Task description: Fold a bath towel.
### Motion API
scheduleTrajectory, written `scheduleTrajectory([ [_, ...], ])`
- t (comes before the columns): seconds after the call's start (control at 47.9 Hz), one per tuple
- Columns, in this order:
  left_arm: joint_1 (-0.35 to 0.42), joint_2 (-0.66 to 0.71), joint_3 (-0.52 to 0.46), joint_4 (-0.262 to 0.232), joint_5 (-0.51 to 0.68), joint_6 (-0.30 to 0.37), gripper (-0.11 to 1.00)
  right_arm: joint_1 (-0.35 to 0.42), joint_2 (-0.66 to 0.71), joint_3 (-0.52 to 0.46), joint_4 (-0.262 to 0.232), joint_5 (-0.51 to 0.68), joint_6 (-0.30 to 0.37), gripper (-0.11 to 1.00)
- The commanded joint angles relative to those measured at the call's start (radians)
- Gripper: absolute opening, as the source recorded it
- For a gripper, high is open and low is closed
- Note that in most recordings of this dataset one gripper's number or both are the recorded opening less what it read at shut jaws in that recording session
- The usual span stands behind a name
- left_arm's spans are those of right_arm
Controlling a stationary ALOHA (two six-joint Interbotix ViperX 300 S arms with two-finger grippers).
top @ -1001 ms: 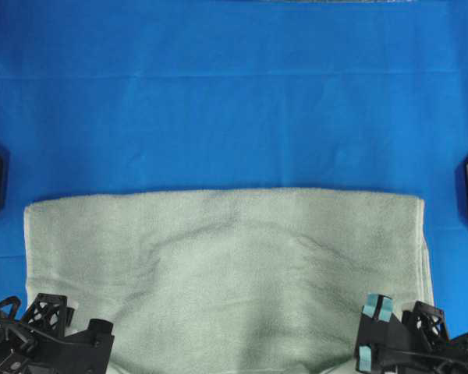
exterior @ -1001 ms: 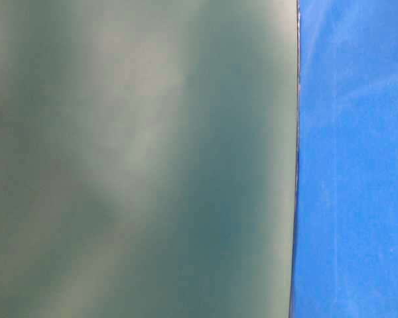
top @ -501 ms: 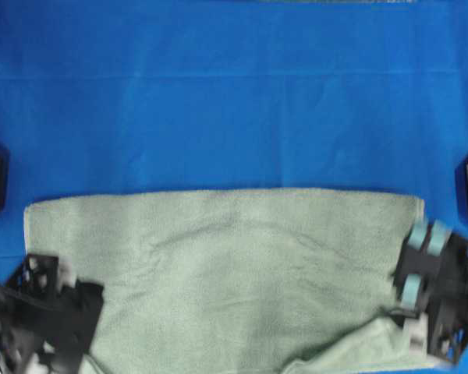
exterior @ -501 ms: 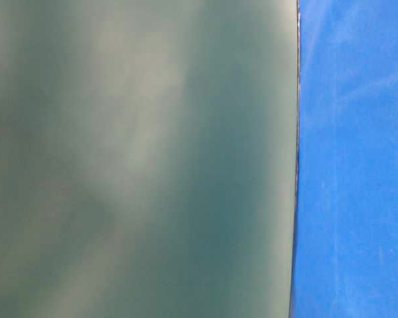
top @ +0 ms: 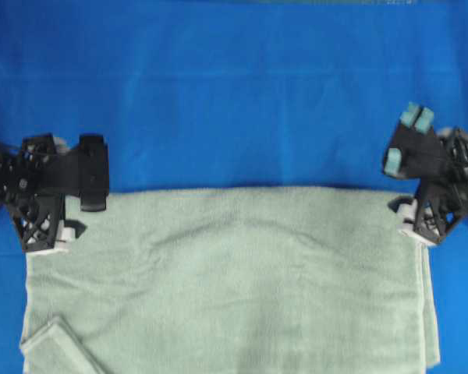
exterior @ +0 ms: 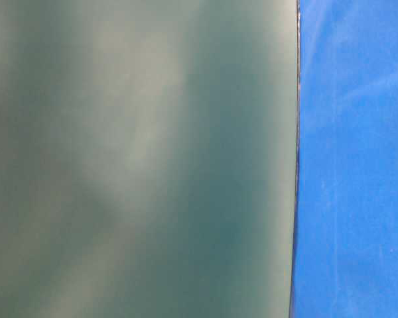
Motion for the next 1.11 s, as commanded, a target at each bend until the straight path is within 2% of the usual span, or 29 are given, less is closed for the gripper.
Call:
scheduleTrajectory([
  [0.0,0.028,0.02,0.02,0.003,-0.083,0.012,0.78,-0.051,0.026,0.025,0.029,-0.074,-0.034,0.65],
  [0.292,0.057,0.149,0.138,0.002,-0.204,0.029,0.78,-0.129,0.202,0.124,0.043,-0.288,-0.04,0.65],
  [0.396,0.058,0.187,0.143,-0.005,-0.207,0.02,0.72,-0.129,0.232,0.126,0.046,-0.31,-0.04,0.64],
  [0.459,0.055,0.193,0.141,-0.011,-0.206,0.018,0.64,-0.133,0.242,0.126,0.046,-0.313,-0.04,0.62],
  [0.521,0.055,0.193,0.14,-0.015,-0.206,0.017,0.5,-0.137,0.242,0.124,0.046,-0.31,-0.04,0.55],
  [0.668,0.055,0.184,0.138,-0.023,-0.178,0.014,0.18,-0.137,0.229,0.124,0.048,-0.304,-0.04,0.17],
  [0.709,0.055,0.175,0.132,-0.029,-0.152,0.011,0.1,-0.137,0.215,0.12,0.046,-0.293,-0.04,0.08],
  [0.918,0.052,0.034,0.034,-0.035,0.063,0.002,0.09,-0.137,0.021,0.037,0.035,-0.115,-0.046,0.08],
  [1.085,0.049,-0.123,-0.067,-0.037,0.176,-0.005,0.09,-0.13,-0.176,-0.052,-0.032,0.008,-0.048,0.08],
])
